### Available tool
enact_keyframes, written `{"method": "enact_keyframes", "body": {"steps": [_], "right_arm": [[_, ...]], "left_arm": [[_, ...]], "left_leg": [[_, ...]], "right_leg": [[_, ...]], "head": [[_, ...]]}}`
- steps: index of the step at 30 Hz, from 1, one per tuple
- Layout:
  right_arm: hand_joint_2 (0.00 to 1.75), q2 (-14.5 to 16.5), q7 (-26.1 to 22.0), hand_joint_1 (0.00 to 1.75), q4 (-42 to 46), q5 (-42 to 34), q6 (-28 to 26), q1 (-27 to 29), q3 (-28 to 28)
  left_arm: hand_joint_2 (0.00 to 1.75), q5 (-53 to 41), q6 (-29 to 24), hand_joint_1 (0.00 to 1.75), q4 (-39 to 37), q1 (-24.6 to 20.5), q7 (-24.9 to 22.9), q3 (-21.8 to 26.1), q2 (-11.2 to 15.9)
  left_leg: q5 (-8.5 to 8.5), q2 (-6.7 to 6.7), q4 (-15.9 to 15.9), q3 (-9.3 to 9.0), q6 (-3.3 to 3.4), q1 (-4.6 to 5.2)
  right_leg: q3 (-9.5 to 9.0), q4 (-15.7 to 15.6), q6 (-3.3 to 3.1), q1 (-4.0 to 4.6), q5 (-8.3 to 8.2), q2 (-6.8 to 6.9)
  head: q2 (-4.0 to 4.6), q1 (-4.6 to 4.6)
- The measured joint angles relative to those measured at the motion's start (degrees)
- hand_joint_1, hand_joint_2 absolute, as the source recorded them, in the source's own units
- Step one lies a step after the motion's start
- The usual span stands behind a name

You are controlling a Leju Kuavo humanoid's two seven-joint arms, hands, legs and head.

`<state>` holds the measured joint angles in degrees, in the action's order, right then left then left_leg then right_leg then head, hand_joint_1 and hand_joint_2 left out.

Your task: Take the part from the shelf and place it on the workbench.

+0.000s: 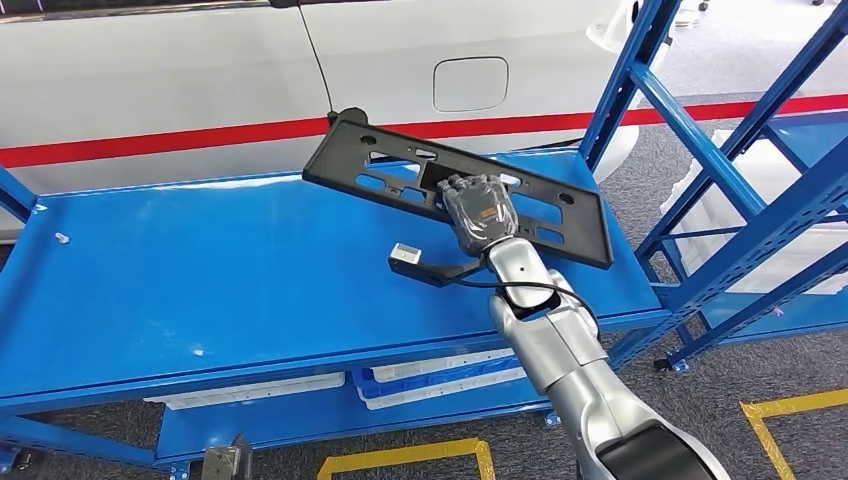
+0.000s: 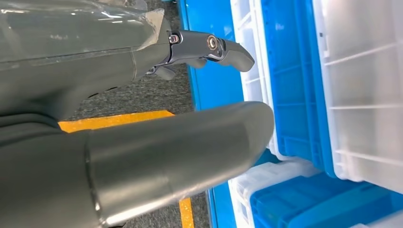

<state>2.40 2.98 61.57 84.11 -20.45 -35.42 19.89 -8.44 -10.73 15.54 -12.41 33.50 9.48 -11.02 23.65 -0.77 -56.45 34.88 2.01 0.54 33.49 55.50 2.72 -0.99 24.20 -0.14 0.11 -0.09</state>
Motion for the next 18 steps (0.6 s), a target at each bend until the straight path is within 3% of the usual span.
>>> {"method": "enact_keyframes", "body": {"steps": [2, 10, 14, 18], "right_arm": [[1.75, -1.43, -0.85, 1.75, 6.04, -1.26, 1.39, -0.41, -0.39], [1.75, -6.68, -2.54, 1.75, 21.57, -6.38, 3.89, -3.92, -0.61], [1.75, -9.21, -2.94, 1.75, 24.74, -9.31, 4.81, -5.27, 0.28], [1.75, -10.43, -2.98, 1.75, 25.68, -11.15, 5.65, -7.14, 1.47]], "left_arm": [[1.75, -0.23, 0.02, 0.0, 0.0, -0.2, 0.16, -0.27, -0.01], [1.75, -0.4, -0.08, 0.0, 0.04, -1.13, -0.07, -0.39, -0.34], [0.0, -0.44, -0.09, 0.0, 0.04, -1.33, 0.49, -0.38, -0.39], [1.75, -0.61, -0.24, 0.0, 0.04, -1.36, 0.75, -0.41, -0.45]], "left_leg": [[0.0, 0.02, 0.0, 0.01, 0.0, 0.01], [0.0, -0.01, -0.01, -0.01, 0.0, 0.01], [0.0, 0.0, -0.01, 0.0, 0.0, 0.01], [0.0, 0.03, -0.01, -0.02, 0.0, 0.01]], "right_leg": [[0.02, 0.0, 0.0, -0.01, 0.0, 0.0], [-0.01, -0.01, 0.01, -0.02, 0.0, 0.0], [-0.02, 0.0, 0.01, -0.02, 0.0, 0.0], [-0.02, 0.0, 0.01, -0.02, -0.01, 0.0]], "head": [[0.0, 0.0], [0.0, 0.0], [0.0, 0.0], [0.0, 0.0]]}}
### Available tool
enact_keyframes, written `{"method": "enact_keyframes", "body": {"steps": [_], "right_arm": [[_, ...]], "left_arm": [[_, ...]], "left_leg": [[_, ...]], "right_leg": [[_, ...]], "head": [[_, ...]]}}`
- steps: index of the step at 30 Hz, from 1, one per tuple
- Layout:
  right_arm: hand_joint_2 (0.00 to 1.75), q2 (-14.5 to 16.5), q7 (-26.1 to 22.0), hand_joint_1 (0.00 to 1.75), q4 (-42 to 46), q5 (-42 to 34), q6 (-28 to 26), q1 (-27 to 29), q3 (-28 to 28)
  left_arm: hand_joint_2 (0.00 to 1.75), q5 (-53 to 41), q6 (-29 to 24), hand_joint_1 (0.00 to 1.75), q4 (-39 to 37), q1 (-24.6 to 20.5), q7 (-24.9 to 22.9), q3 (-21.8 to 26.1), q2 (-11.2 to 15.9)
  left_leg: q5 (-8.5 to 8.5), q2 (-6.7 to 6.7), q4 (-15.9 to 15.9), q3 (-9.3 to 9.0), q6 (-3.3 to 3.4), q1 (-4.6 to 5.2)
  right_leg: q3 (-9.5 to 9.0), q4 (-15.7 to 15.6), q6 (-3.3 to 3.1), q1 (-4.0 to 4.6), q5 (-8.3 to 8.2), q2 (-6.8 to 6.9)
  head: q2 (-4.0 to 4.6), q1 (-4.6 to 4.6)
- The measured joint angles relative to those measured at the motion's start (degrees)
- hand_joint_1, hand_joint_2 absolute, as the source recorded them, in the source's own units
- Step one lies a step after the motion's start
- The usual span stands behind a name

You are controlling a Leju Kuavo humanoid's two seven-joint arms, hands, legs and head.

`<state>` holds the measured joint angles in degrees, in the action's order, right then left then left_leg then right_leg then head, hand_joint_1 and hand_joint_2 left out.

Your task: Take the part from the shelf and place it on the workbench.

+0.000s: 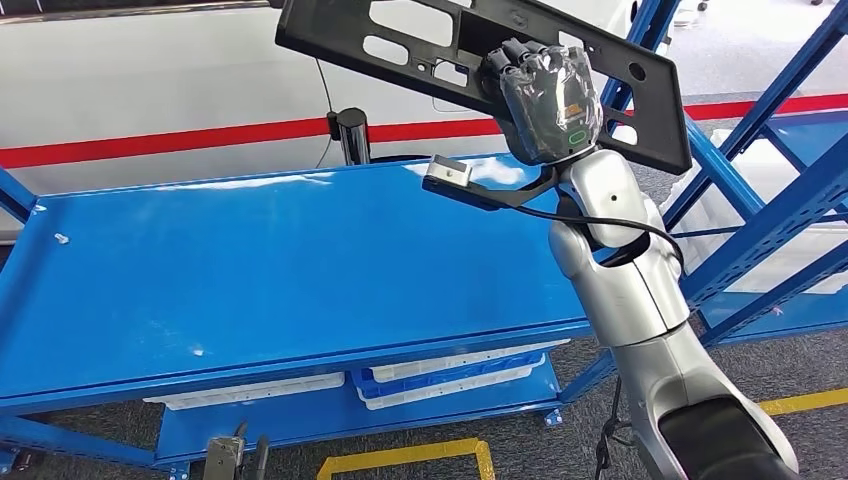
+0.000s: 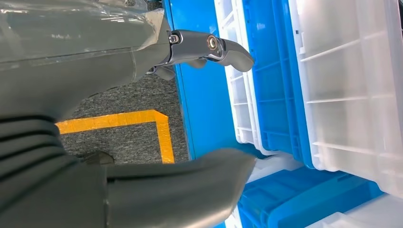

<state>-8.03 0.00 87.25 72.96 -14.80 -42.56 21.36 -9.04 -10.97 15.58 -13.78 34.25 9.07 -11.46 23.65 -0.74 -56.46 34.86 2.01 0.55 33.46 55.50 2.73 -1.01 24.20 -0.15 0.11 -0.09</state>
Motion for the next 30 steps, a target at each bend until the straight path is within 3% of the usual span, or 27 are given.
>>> {"method": "enact_keyframes", "body": {"steps": [5, 16, 30], "right_arm": [[1.75, -0.44, -0.26, 1.75, 0.29, -4.23, 0.79, -0.67, 1.3], [1.75, -0.2, -4.06, 1.75, 0.1, -24.92, 4.61, -0.19, 2.54], [1.75, 0.08, -7.7, 1.75, -2.49, -31.41, 3.9, 3.14, 0.33]], "left_arm": [[1.75, 0.03, -0.5, 0.0, 0.0, -0.01, -0.08, 0.04, -0.18], [1.75, 1.15, -1.44, 0.0, 0.0, 0.03, -3.18, 0.17, -0.2], [1.75, 2.55, 1.01, 0.0, 0.0, 1.12, -5.81, 1.14, 0.29]], "left_leg": [[0.0, -0.03, 0.0, 0.0, 0.0, -0.01], [0.0, -0.04, 0.0, 0.01, 0.0, -0.01], [0.07, -0.09, -0.05, 0.04, 0.07, 0.21]], "right_leg": [[-0.01, 0.0, 0.0, 0.01, 0.0, 0.01], [-0.01, 0.0, 0.0, 0.01, 0.0, 0.01], [-0.03, -0.03, 0.04, -0.19, -0.01, 0.02]], "head": [[0.0, 0.0], [0.0, 0.0], [0.0, 0.0]]}}
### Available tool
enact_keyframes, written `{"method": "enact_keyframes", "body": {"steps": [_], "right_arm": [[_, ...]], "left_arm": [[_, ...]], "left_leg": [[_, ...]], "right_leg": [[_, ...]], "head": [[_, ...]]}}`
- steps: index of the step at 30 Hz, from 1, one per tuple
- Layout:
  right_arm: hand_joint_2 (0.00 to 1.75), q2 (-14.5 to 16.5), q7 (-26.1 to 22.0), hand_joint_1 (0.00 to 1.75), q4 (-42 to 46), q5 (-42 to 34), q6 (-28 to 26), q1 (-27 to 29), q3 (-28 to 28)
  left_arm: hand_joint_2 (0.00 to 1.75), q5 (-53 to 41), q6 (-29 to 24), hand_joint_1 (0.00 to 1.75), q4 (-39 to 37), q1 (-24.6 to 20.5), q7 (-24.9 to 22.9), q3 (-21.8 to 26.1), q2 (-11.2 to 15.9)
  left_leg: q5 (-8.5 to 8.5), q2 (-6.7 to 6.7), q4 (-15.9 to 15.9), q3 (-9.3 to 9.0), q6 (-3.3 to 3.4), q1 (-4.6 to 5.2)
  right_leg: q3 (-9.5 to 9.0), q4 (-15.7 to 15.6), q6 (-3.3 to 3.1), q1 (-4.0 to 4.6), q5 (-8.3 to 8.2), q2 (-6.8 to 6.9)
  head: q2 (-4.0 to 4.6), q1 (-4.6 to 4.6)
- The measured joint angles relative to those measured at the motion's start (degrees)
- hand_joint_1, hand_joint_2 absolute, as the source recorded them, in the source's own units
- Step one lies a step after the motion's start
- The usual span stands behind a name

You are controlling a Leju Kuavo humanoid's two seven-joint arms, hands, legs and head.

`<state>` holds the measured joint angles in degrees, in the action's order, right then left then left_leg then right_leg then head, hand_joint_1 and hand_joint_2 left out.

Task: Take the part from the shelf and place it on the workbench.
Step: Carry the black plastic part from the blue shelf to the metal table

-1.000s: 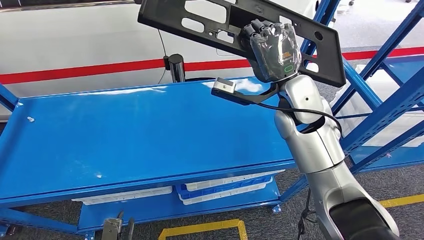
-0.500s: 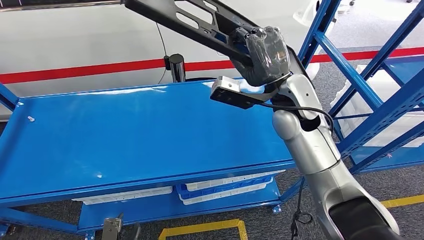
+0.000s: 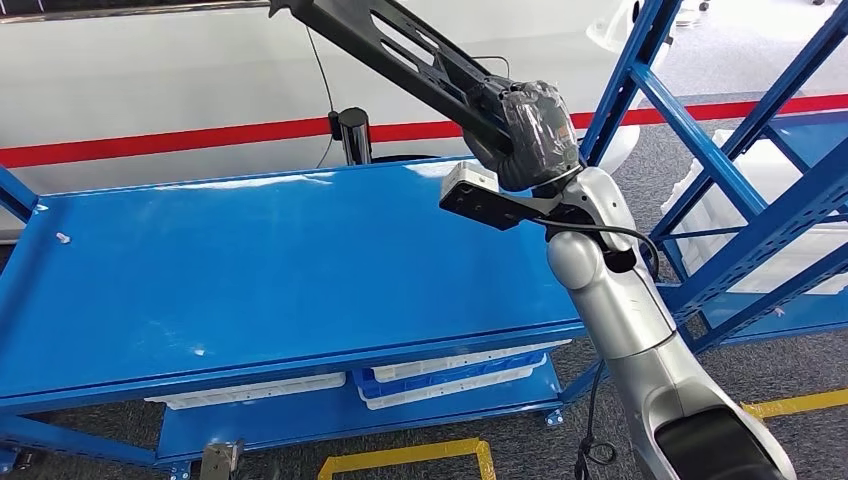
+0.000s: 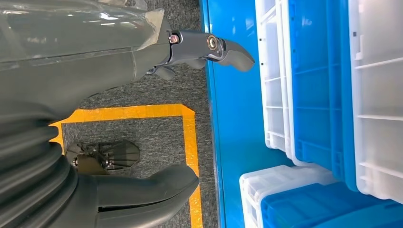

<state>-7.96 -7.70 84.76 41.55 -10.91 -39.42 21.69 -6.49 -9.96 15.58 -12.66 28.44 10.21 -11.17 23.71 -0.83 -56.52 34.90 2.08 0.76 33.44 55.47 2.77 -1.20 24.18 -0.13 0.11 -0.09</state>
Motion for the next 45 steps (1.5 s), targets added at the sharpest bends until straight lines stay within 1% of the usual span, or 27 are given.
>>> {"method": "enact_keyframes", "body": {"steps": [4, 7, 10, 12, 14, 15, 16, 17, 19, 21, 23, 25, 26, 28, 29, 30, 31, 32, 33, 35, 36, 37, 39, 41, 42, 43, 45], "right_arm": [[1.75, -0.02, -0.21, 1.75, -0.66, -0.17, -0.27, 0.88, -0.47], [1.75, -0.05, -0.67, 1.75, -1.02, -0.66, -0.68, 1.62, -0.81], [1.75, -0.39, -1.66, 1.75, -1.25, -1.35, -1.22, 2.28, -1.33], [1.75, -0.81, -2.22, 1.75, -1.36, -1.93, -1.51, 2.52, -1.72], [1.75, -1.25, -2.66, 1.75, -1.51, -2.64, -1.75, 2.89, -1.96], [1.75, -1.5, -2.86, 1.75, -1.6, -3.01, -1.86, 3.19, -2.07], [1.75, -1.73, -3.03, 1.75, -1.65, -3.37, -1.95, 3.51, -2.16], [1.75, -1.92, -3.18, 1.75, -1.68, -3.71, -2.04, 3.76, -2.23], [1.75, -2.1, -3.46, 1.75, -1.64, -4.3, -2.29, 3.93, -2.31], [1.75, -2.11, -3.63, 1.75, -1.51, -4.64, -2.56, 3.97, -2.32], [1.75, -2.11, -3.64, 1.75, -1.39, -4.73, -2.67, 4.09, -2.32], [1.75, -2.11, -3.64, 1.75, -1.35, -4.77, -2.69, 4.1, -2.29], [1.75, -2.09, -3.64, 1.75, -1.31, -4.78, -2.7, 4.08, -2.28], [1.75, -2.04, -3.64, 1.75, -1.24, -4.79, -2.7, 4.04, -2.26], [1.75, -2.03, -3.64, 1.75, -1.2, -4.79, -2.69, 4.09, -2.26], [1.75, -2.03, -3.64, 1.75, -1.2, -4.79, -2.69, 4.16, -2.25], [1.75, -2.03, -3.64, 1.75, -1.2, -4.79, -2.7, 4.26, -2.25], [1.75, -2.03, -3.64, 1.75, -1.2, -4.79, -2.7, 4.34, -2.25], [1.75, -2.03, -3.64, 1.75, -1.2, -4.79, -2.71, 4.39, -2.25], [1.75, -2.04, -3.64, 1.75, -1.1, -4.79, -2.71, 4.39, -2.28], [1.75, -2.05, -3.65, 1.75, -1.01, -4.79, -2.71, 4.34, -2.3], [1.75, -2.05, -3.68, 1.75, -0.91, -4.85, -2.72, 4.27, -2.3], [1.75, -2.04, -3.8, 1.75, -0.66, -5.03, -2.74, 4.17, -2.28], [1.75, -2.11, -3.92, 1.75, -0.46, -5.4, -2.76, 4.13, -2.27], [1.75, -2.19, -3.95, 1.75, -0.43, -5.74, -2.78, 4.1, -2.27], [1.75, -2.25, -3.95, 1.75, -0.42, -6.21, -2.8, 4.03, -2.27], [1.75, -2.3, -3.96, 1.75, -0.42, -7.25, -2.86, 3.96, -2.25]], "left_arm": [[1.75, -0.03, -0.04, 0.0, 0.0, 0.22, 0.0, 0.31, 0.16], [1.75, -0.5, -0.68, 0.0, 0.0, 0.38, 0.07, 0.39, 0.31], [1.75, -0.75, -1.02, 0.0, 0.0, 0.57, 0.46, 0.42, 0.37], [1.75, -0.7, -1.01, 0.0, 0.0, 0.63, 0.68, 0.46, 0.38], [1.75, -0.57, -0.91, 0.0, -0.01, 0.73, 0.79, 0.59, 0.39], [1.75, -0.51, -0.83, 0.0, -0.02, 0.81, 0.87, 0.67, 0.39], [1.75, -0.45, -0.73, 0.0, -0.03, 0.88, 0.96, 0.74, 0.4], [1.75, -0.39, -0.57, 0.0, -0.03, 0.93, 1.03, 0.79, 0.41], [1.75, -0.28, -0.1, 0.0, -0.04, 0.96, 1.14, 0.85, 0.43], [1.75, -0.18, 0.26, 0.0, -0.04, 0.94, 1.24, 0.87, 0.52], [1.75, -0.11, 0.34, 0.0, -0.04, 0.94, 1.33, 0.9, 0.62], [1.75, -0.07, 0.34, 0.0, -0.04, 0.96, 1.38, 0.91, 0.74], [1.75, -0.05, 0.34, 0.0, -0.04, 0.96, 1.39, 0.91, 0.8], [1.75, -0.04, 0.34, 0.0, -0.04, 0.97, 1.4, 0.91, 0.88], [1.75, -0.04, 0.34, 0.0, -0.04, 0.97, 1.4, 0.92, 0.89], [1.75, -0.04, 0.34, 0.0, -0.04, 0.97, 1.4, 0.92, 0.9], [1.75, -0.04, 0.34, 0.0, -0.04, 0.98, 1.4, 0.92, 0.9], [1.75, -0.04, 0.34, 0.0, -0.04, 0.98, 1.4, 0.92, 0.91], [1.75, -0.04, 0.34, 0.0, -0.04, 0.98, 1.41, 0.91, 0.91], [1.75, -0.04, 0.34, 0.0, -0.03, 0.9, 1.42, 0.91, 0.92], [1.75, -0.04, 0.34, 0.0, -0.03, 0.86, 1.43, 0.91, 0.92], [1.75, -0.04, 0.34, 0.0, -0.03, 0.82, 1.43, 0.92, 0.92], [1.75, 0.02, 0.34, 0.0, -0.04, 0.81, 1.46, 0.93, 0.96], [1.75, 0.14, 0.34, 0.0, -0.04, 0.79, 1.54, 0.96, 0.98], [1.75, 0.25, 0.34, 0.0, -0.04, 0.79, 1.58, 0.97, 1.0], [1.75, 0.33, 0.34, 0.0, -0.04, 0.8, 1.63, 1.01, 1.02], [1.75, 0.47, 0.33, 0.0, -0.04, 0.83, 1.71, 1.18, 1.13]], "left_leg": [[0.14, 0.0, -0.08, 0.01, 0.26, 0.29], [0.32, 0.0, -0.24, 0.0, 0.64, 0.55], [-0.21, 0.17, 0.16, -0.26, 1.59, 0.43], [-0.66, 0.36, 0.56, -0.4, 2.2, 0.17], [-0.76, 0.38, 0.54, -0.23, 2.33, 0.19], [-0.8, 0.37, 0.52, -0.13, 2.33, 0.2], [-0.85, 0.36, 0.47, -0.04, 2.3, 0.21], [-0.9, 0.35, 0.38, 0.05, 2.25, 0.22], [-0.93, 0.33, -0.01, 0.28, 2.02, 0.21], [-1.02, 0.29, -0.51, 0.71, 1.47, 0.33], [-1.25, 0.22, -0.91, 1.15, 0.86, 0.45], [-0.79, 0.21, -1.53, 1.64, 0.24, 0.28], [0.49, 0.25, -2.69, 2.17, -0.22, 0.13], [5.2, 0.35, -8.54, 4.36, -1.19, -0.34], [7.68, 0.38, -12.54, 5.72, -1.59, -0.61], [9.36, 0.4, -15.95, 6.73, -1.91, -0.89], [9.97, 0.42, -17.8, 6.93, -2.14, -1.15], [9.41, 0.47, -17.34, 5.93, -2.29, -1.38], [8.09, 0.54, -14.77, 3.81, -2.38, -1.59], [5.88, 0.62, -6.39, -2.09, -2.39, -1.8], [5.34, 0.55, -3.35, -4.09, -2.16, -1.69], [5.26, 0.46, -1.57, -5.11, -1.9, -1.49], [4.76, 0.32, -1.16, -4.76, -0.99, -0.99], [3.62, 0.49, -0.63, -4.09, 0.21, -0.87], [2.87, 0.58, -0.36, -3.59, 0.85, -0.86], [2.21, 0.66, -0.26, -2.97, 1.28, -0.86], [1.08, 0.66, -0.3, -1.5, 1.74, -0.61]], "right_leg": [[-0.01, -0.01, 0.15, -0.25, -0.03, 0.0], [-0.07, -0.07, 0.56, -0.54, -0.01, -0.01], [0.26, 0.7, 0.95, -0.7, 0.59, 0.01], [2.19, 5.14, 0.48, -0.72, 3.23, 0.03], [5.61, 13.3, 0.01, -0.53, 6.82, 0.02], [6.97, 16.59, 0.07, -0.42, 7.9, 0.01], [7.3, 17.79, 0.34, -0.32, 8.05, 0.01], [6.49, 16.67, 0.74, -0.26, 7.34, 0.01], [2.02, 8.64, 1.39, -0.38, 4.75, 0.09], [-1.39, 2.76, 1.11, -0.21, 2.88, -0.06], [-1.57, 2.23, 0.43, 0.09, 2.34, -0.3], [-1.05, 2.06, -0.42, -0.38, 1.95, -0.25], [-0.8, 2.0, -0.97, -0.6, 1.62, -0.19], [0.02, 1.96, -1.97, -0.73, 0.87, -0.03], [0.55, 1.98, -2.23, -0.69, 0.5, 0.04], [1.1, 2.01, -2.32, -0.66, 0.12, 0.1], [1.64, 2.04, -2.26, -0.65, -0.27, 0.13], [2.12, 2.07, -2.12, -0.68, -0.66, 0.14], [2.53, 2.1, -1.88, -0.74, -1.01, 0.14], [3.1, 2.14, -1.21, -0.78, -1.66, 0.14], [3.22, 2.09, -0.82, -0.76, -1.97, 0.17], [3.29, 2.04, -0.4, -0.71, -2.31, 0.2], [3.39, 1.68, 0.58, -0.59, -3.11, 0.26], [4.2, 2.32, 1.04, -0.57, -2.47, 0.27], [5.06, 3.98, 0.86, -0.52, -0.92, 0.26], [6.21, 6.92, 0.42, -0.54, 1.4, 0.24], [8.45, 14.65, 0.01, -0.37, 5.85, 0.2]], "head": [[0.0, 0.0], [0.0, 0.0], [0.0, 0.0], [0.0, 0.12], [0.0, 0.22], [0.0, 0.23], [0.0, 0.23], [0.0, 0.24], [0.0, 0.24], [0.0, 0.21], [0.0, 0.17], [0.0, 0.17], [0.0, 0.11], [0.0, 0.01], [0.0, -0.04], [0.0, -0.05], [0.0, -0.06], [0.0, -0.07], [0.0, -0.08], [0.0, -0.09], [0.0, -0.04], [0.0, -0.04], [0.0, -0.02], [0.0, -0.03], [0.0, 0.04], [0.0, 0.13], [0.0, 0.27]]}}
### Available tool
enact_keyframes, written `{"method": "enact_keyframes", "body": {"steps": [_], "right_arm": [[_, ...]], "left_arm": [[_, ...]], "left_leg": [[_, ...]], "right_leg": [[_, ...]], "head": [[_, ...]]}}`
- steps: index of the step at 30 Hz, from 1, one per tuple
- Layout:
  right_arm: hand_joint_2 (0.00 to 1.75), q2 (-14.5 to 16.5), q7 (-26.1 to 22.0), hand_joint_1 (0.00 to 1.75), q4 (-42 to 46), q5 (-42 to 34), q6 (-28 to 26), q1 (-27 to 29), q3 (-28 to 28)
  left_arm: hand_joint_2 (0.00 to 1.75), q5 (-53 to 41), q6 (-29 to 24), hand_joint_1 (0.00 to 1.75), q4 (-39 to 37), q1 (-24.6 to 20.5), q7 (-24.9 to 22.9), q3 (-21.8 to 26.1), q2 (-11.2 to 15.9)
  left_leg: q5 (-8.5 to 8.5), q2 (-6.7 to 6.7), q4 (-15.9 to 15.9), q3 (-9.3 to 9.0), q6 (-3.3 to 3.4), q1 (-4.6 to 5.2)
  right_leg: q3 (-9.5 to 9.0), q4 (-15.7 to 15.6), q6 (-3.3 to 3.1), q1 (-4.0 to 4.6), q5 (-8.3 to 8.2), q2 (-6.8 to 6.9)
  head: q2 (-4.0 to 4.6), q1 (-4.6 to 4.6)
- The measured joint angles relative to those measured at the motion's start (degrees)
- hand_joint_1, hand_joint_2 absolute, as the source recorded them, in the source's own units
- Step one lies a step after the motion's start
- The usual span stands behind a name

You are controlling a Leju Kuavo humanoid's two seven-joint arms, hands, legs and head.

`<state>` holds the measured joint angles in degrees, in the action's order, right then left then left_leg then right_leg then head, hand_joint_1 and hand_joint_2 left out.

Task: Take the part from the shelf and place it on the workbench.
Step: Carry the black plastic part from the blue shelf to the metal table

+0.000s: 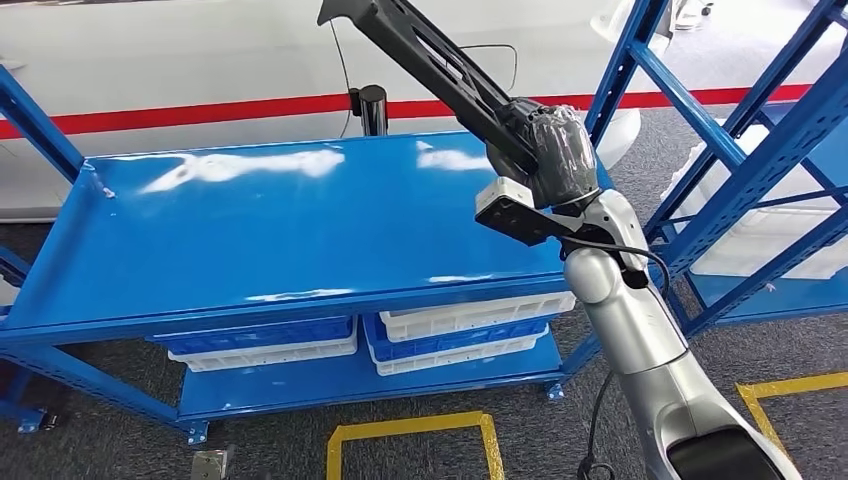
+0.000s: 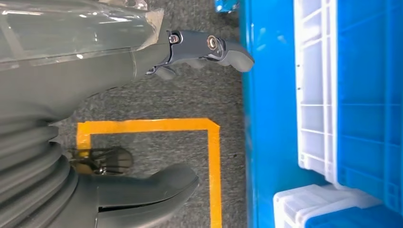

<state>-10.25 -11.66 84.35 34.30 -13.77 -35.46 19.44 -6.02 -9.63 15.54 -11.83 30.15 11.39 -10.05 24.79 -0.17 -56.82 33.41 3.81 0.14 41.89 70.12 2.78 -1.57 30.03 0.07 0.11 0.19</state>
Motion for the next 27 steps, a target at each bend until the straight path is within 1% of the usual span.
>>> {"method": "enact_keyframes", "body": {"steps": [1, 2, 3, 4, 5, 6, 7, 8, 9, 10, 11, 12, 13, 14, 15, 16, 17, 18, 19, 20, 21, 22, 23, 24, 25, 26, 27], "right_arm": [[1.75, 0.03, -0.01, 1.75, -0.01, -0.41, -0.02, -0.05, 0.04], [1.75, 0.09, -0.02, 1.75, -0.01, -0.68, -0.02, -0.13, 0.13], [1.75, 0.22, -0.03, 1.75, -0.01, -0.87, -0.02, -0.3, 0.27], [1.75, 0.41, -0.03, 1.75, -0.01, -1.02, -0.02, -0.54, 0.41], [1.75, 0.66, 0.01, 1.75, 0.01, -1.17, -0.03, -0.87, 0.52], [1.75, 0.95, 0.07, 1.75, 0.07, -1.32, -0.03, -1.2, 0.6], [1.75, 1.19, 0.18, 1.75, 0.15, -1.48, -0.05, -1.48, 0.62], [1.75, 1.39, 0.29, 1.75, 0.24, -1.66, -0.07, -1.72, 0.63], [1.75, 1.55, 0.43, 1.75, 0.36, -1.8, -0.09, -1.82, 0.63], [1.75, 1.63, 0.56, 1.75, 0.45, -1.95, -0.13, -1.85, 0.63], [1.75, 1.76, 0.65, 1.75, 0.6, -2.13, -0.19, -1.85, 0.62], [1.75, 1.87, 0.74, 1.75, 0.82, -2.42, -0.3, -1.74, 0.57], [1.75, 1.99, 0.73, 1.75, 1.08, -2.9, -0.43, -1.53, 0.47], [1.75, 2.11, 0.61, 1.75, 1.41, -3.53, -0.55, -1.24, 0.33], [1.75, 2.21, 0.39, 1.75, 1.77, -4.17, -0.71, -0.74, 0.16], [1.75, 2.31, 0.13, 1.75, 2.13, -4.67, -0.87, -0.07, 0.0], [1.75, 2.4, -0.09, 1.75, 2.52, -4.97, -1.06, 0.68, -0.15], [1.75, 2.51, -0.26, 1.75, 2.94, -5.09, -1.29, 1.57, -0.32], [1.75, 2.59, -0.38, 1.75, 3.35, -5.11, -1.51, 2.47, -0.53], [1.75, 2.66, -0.55, 1.75, 3.79, -5.11, -1.78, 3.33, -0.79], [1.75, 2.69, -0.84, 1.75, 4.29, -5.16, -2.17, 4.17, -1.13], [1.75, 2.71, -1.21, 1.75, 4.72, -5.28, -2.57, 4.96, -1.44], [1.75, 2.74, -1.69, 1.75, 5.08, -5.51, -3.02, 5.73, -1.72], [1.75, 2.79, -2.2, 1.75, 5.34, -5.8, -3.38, 6.54, -1.98], [1.75, 2.87, -2.64, 1.75, 5.46, -6.08, -3.61, 7.36, -2.19], [1.75, 2.92, -3.03, 1.75, 5.53, -6.33, -3.78, 8.14, -2.42], [1.75, 2.99, -3.28, 1.75, 5.57, -6.51, -3.87, 8.8, -2.64]], "left_arm": [[1.75, 0.03, -0.01, 0.0, 0.0, 0.02, 0.07, 0.14, 0.06], [1.75, 0.06, -0.01, 0.0, 0.0, 0.02, 0.14, 0.31, 0.14], [1.75, 0.1, -0.01, 0.0, 0.01, 0.02, 0.24, 0.5, 0.22], [1.75, 0.13, -0.01, 0.0, 0.01, 0.02, 0.33, 0.67, 0.3], [1.75, 0.15, -0.01, 0.0, 0.02, 0.02, 0.41, 0.85, 0.38], [1.75, 0.16, -0.01, 0.0, 0.02, 0.01, 0.48, 0.97, 0.45], [1.75, 0.15, -0.01, 0.0, 0.02, 0.02, 0.53, 1.06, 0.53], [1.75, 0.13, 0.0, 0.0, 0.02, 0.04, 0.56, 1.12, 0.6], [1.75, 0.1, 0.0, 0.0, 0.02, 0.08, 0.58, 1.15, 0.66], [1.75, 0.06, 0.0, 0.0, 0.01, 0.12, 0.59, 1.17, 0.75], [1.75, 0.0, 0.0, 0.0, 0.01, 0.15, 0.58, 1.19, 0.88], [1.75, -0.04, -0.01, 0.0, 0.01, 0.17, 0.56, 1.21, 1.02], [1.75, -0.12, -0.01, 0.0, 0.02, 0.18, 0.52, 1.23, 1.17], [1.75, -0.23, 0.0, 0.0, 0.02, 0.18, 0.46, 1.24, 1.3], [1.75, -0.33, 0.0, 0.0, 0.02, 0.19, 0.37, 1.24, 1.38], [1.75, -0.46, -0.01, 0.0, 0.02, 0.19, 0.25, 1.24, 1.44], [1.75, -0.59, -0.04, 0.0, 0.02, 0.19, 0.1, 1.24, 1.49], [1.75, -0.73, -0.09, 0.0, 0.02, 0.18, -0.04, 1.24, 1.51], [1.75, -0.87, -0.15, 0.0, 0.02, 0.16, -0.16, 1.24, 1.51], [1.75, -0.99, -0.24, 0.0, 0.03, 0.12, -0.26, 1.24, 1.51], [1.75, -1.08, -0.32, 0.0, 0.03, 0.05, -0.33, 1.24, 1.51], [1.75, -1.09, -0.4, 0.0, 0.04, 0.0, -0.4, 1.24, 1.51], [1.75, -1.08, -0.49, 0.0, 0.05, -0.02, -0.46, 1.25, 1.51], [1.75, -1.03, -0.58, 0.0, 0.05, -0.01, -0.5, 1.29, 1.53], [1.75, -0.94, -0.68, 0.0, 0.05, 0.02, -0.51, 1.36, 1.55], [1.75, -0.81, -0.79, 0.0, 0.05, 0.02, -0.5, 1.46, 1.54], [1.75, -0.68, -0.92, 0.0, 0.05, 0.01, -0.49, 1.6, 1.55]], "left_leg": [[-0.56, 0.0, -0.04, 0.76, 0.07, 0.16], [-1.1, 0.0, -0.08, 1.49, 0.09, 0.32], [-1.63, -0.01, -0.13, 2.17, 0.07, 0.46], [-2.1, -0.01, -0.2, 2.74, -0.01, 0.57], [-2.52, -0.02, -0.28, 3.23, -0.16, 0.68], [-2.92, -0.02, -0.37, 3.64, -0.36, 0.79], [-3.36, -0.03, -0.41, 3.91, -0.63, 0.86], [-3.78, -0.04, -0.43, 4.1, -0.89, 0.89], [-4.24, -0.06, -0.37, 4.21, -1.17, 0.88], [-4.65, -0.14, -0.29, 4.31, -1.45, 0.92], [-4.28, -0.21, -0.52, 4.64, -1.76, 0.87], [-2.88, -0.25, -1.51, 5.18, -2.14, 0.77], [-0.44, -0.27, -3.73, 6.03, -2.53, 0.58], [2.57, -0.25, -6.94, 7.03, -2.95, 0.25], [5.22, -0.22, -10.86, 7.98, -3.37, -0.08], [6.73, -0.2, -14.26, 8.56, -3.77, -0.41], [6.95, -0.16, -16.16, 8.45, -4.13, -0.75], [6.11, -0.09, -16.13, 7.37, -4.48, -1.11], [4.67, -0.04, -13.88, 5.25, -4.77, -1.45], [3.62, -0.04, -10.12, 2.48, -5.05, -1.76], [3.17, -0.16, -5.98, -0.33, -5.18, -1.77], [3.21, -0.31, -2.77, -2.32, -5.13, -1.65], [3.5, -0.49, -0.78, -3.36, -4.87, -1.37], [3.48, -0.62, -0.04, -3.58, -4.42, -0.98], [2.99, -0.62, 0.31, -3.35, -3.75, -0.76], [2.32, -0.49, 0.78, -3.17, -3.02, -0.68], [1.6, -0.33, 1.29, -2.89, -2.26, -0.67]], "right_leg": [[0.37, 2.87, 0.18, 0.06, 1.06, -0.01], [-0.19, 3.92, 0.52, 0.12, 1.2, -0.02], [-1.9, 2.77, 0.91, 0.18, 0.54, -0.02], [-4.53, -0.39, 1.18, 0.24, -0.47, -0.01], [-7.59, -4.75, 1.12, 0.35, -0.97, -0.01], [-10.38, -8.88, 0.89, 0.59, -1.13, -0.02], [-12.17, -11.71, 0.51, 0.82, -1.07, -0.03], [-13.03, -13.3, 0.09, 1.06, -0.85, -0.05], [-13.07, -13.6, -0.25, 1.27, -1.1, -0.06], [-12.64, -13.61, -0.67, 1.05, -1.5, -0.05], [-12.29, -13.75, -1.14, 0.73, -1.96, 0.0], [-11.83, -13.88, -1.7, 0.37, -2.54, 0.1], [-11.25, -13.98, -2.14, -0.01, -3.2, 0.19], [-10.67, -13.96, -2.44, -0.08, -3.84, 0.28], [-9.94, -13.89, -2.55, -0.09, -4.42, 0.33], [-9.25, -13.83, -2.46, -0.1, -4.97, 0.36], [-8.6, -13.76, -2.3, -0.17, -5.46, 0.37], [-7.95, -13.66, -2.01, -0.31, -5.91, 0.37], [-7.38, -13.53, -1.7, -0.48, -6.3, 0.37], [-6.88, -13.36, -1.31, -0.64, -6.63, 0.37], [-6.42, -13.23, -0.8, -0.76, -6.98, 0.39], [-6.11, -13.22, -0.28, -0.8, -7.41, 0.42], [-5.92, -13.32, 0.29, -0.81, -7.88, 0.46], [-5.81, -13.59, 0.86, -0.87, -8.41, 0.49], [-5.8, -14.02, 1.42, -0.75, -8.99, 0.46], [-5.54, -14.18, 1.76, -0.73, -9.03, 0.43], [-4.98, -13.51, 1.72, -0.61, -8.23, 0.36]], "head": [[0.0, 0.02], [0.0, 0.03], [0.0, 0.04], [0.0, 0.03], [0.0, 0.02], [0.0, 0.0], [0.0, -0.03], [0.0, -0.06], [0.0, -0.13], [0.0, -0.16], [0.0, -0.22], [0.0, -0.29], [0.0, -0.34], [0.0, -0.4], [0.0, -0.45], [0.0, -0.48], [0.0, -0.5], [0.0, -0.54], [0.0, -0.6], [0.0, -0.68], [0.0, -0.77], [0.0, -0.83], [0.0, -0.87], [0.0, -0.88], [0.0, -0.87], [0.0, -0.88], [0.0, -0.8]]}}
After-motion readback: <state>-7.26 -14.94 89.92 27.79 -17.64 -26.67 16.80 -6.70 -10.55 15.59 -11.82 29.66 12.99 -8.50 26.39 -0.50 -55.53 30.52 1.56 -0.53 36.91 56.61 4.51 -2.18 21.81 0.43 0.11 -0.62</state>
